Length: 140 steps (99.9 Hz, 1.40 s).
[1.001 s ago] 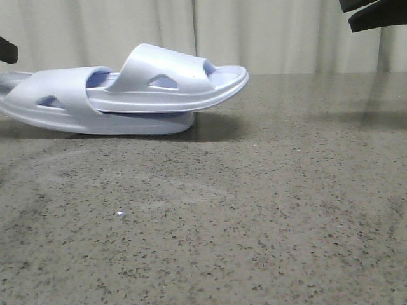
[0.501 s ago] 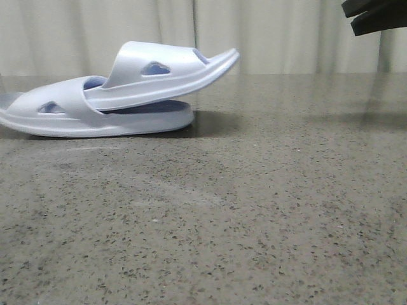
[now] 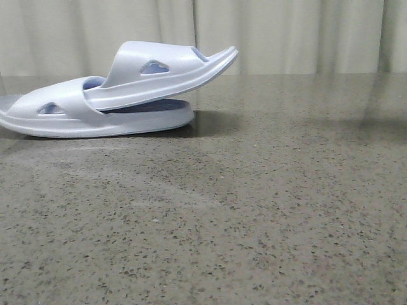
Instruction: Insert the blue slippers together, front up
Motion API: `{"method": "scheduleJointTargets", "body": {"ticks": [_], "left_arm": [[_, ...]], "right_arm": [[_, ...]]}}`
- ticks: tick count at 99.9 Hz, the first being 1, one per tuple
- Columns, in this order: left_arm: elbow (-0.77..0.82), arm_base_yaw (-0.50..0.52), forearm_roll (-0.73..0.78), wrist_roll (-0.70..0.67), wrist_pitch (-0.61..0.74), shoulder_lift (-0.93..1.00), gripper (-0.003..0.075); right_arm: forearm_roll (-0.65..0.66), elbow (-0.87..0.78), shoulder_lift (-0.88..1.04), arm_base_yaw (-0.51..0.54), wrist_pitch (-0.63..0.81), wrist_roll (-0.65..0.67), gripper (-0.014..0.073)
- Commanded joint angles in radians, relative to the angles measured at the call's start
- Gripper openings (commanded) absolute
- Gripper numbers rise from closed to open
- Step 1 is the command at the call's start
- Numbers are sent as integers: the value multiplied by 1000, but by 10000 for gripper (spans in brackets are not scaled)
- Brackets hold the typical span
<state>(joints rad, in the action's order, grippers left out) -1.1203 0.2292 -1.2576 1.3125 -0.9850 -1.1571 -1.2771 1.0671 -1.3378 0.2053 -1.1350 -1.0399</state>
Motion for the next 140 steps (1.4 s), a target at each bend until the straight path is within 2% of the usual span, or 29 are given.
{"method": "scheduleJointTargets", "body": {"ticks": [1,12,25,39,53,64,73,88,98,140], "left_arm": [[-5,-40,-73,-9,179,96,15],[63,-139,-57,-9,416,209,15],[180,-257,74,-9,590,317,15],[329,-313,125,-9,666,417,15],[484,-313,-32,7,716,515,15],[594,-315,-53,27,716,573,15],[669,-315,-144,44,749,626,15],[802,-315,-430,282,754,708,15],[849,-315,-576,384,729,752,15],[853,-315,-587,390,701,770,15]], "right_arm": [[-103,-41,104,-27,82,-57,-87],[-110,-138,213,-116,286,-106,-87],[-110,-244,346,-248,555,-159,-88],[-110,-365,457,-376,761,-193,-88],[-112,-510,550,-445,861,-200,-88],[-117,-627,638,-461,913,-200,-88],[-117,-708,723,-461,938,-200,-88],[-168,-805,847,-461,955,-200,-88],[-192,-850,909,-461,942,-200,-88],[-211,-855,943,-461,950,-200,-89]]}}
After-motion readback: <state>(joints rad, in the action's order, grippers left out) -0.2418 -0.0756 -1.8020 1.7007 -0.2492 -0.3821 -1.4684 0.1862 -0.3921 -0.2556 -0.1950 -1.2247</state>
